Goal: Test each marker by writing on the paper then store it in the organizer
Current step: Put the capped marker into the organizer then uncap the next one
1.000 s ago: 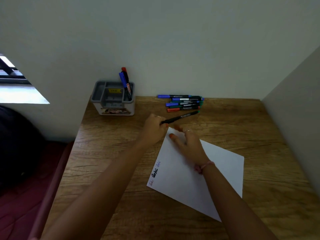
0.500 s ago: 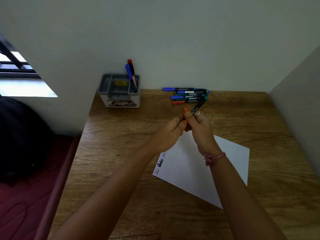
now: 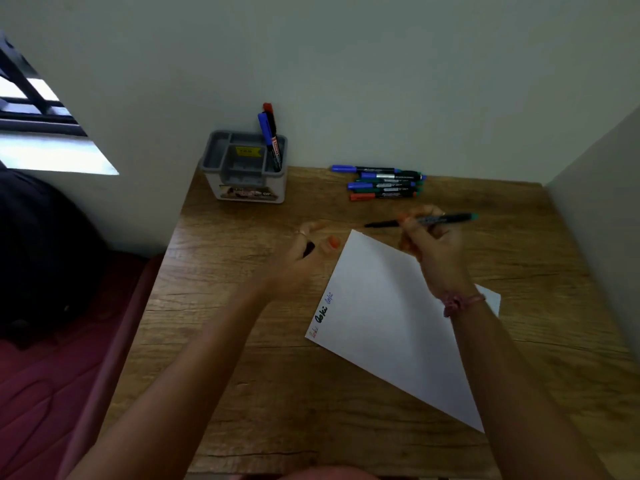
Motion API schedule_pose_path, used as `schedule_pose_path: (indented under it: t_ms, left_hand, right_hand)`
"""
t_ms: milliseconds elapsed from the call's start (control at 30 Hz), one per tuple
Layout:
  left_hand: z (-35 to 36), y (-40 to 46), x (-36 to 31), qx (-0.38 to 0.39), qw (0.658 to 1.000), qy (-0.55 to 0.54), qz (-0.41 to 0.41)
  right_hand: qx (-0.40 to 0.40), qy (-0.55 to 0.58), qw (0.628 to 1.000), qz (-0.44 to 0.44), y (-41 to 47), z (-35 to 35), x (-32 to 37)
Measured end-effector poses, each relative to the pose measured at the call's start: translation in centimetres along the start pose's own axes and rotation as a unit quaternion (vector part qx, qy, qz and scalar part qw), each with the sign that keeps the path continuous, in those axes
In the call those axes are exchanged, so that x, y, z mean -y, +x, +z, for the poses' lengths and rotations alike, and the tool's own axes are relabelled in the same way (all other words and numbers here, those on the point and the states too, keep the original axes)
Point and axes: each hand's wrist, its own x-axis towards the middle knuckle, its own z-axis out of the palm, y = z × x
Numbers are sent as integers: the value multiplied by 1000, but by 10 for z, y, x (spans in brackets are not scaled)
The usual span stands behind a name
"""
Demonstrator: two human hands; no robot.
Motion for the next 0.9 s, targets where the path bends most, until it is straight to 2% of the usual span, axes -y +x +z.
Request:
schedule_pose_path:
  t_ms: [100, 167, 233, 367, 567, 733, 900]
  left_hand:
    - [-8, 13, 25, 27, 982, 183, 25]
    - [-10, 23, 34, 61, 947, 309, 65]
    - [-11, 34, 39, 77, 920, 369, 104]
    - [-11, 56, 44, 66, 899, 393, 182]
    - [-9, 60, 51, 35, 881, 384, 274]
    - [-11, 65, 55, 44, 881, 377, 281]
    - [-11, 71, 61, 38, 874, 384, 294]
  right_hand:
    - [45, -60, 997, 22, -8, -1, -31]
    - [91, -62, 993, 30, -11, 1, -44]
    - [144, -59, 987, 47, -13, 4, -52]
    - [218, -110, 968, 54, -17, 5, -61]
    - [274, -199, 941, -9, -12, 3, -64]
    - [288, -178, 940, -48, 3, 17, -66]
    - [323, -210, 920, -74, 8, 20, -79]
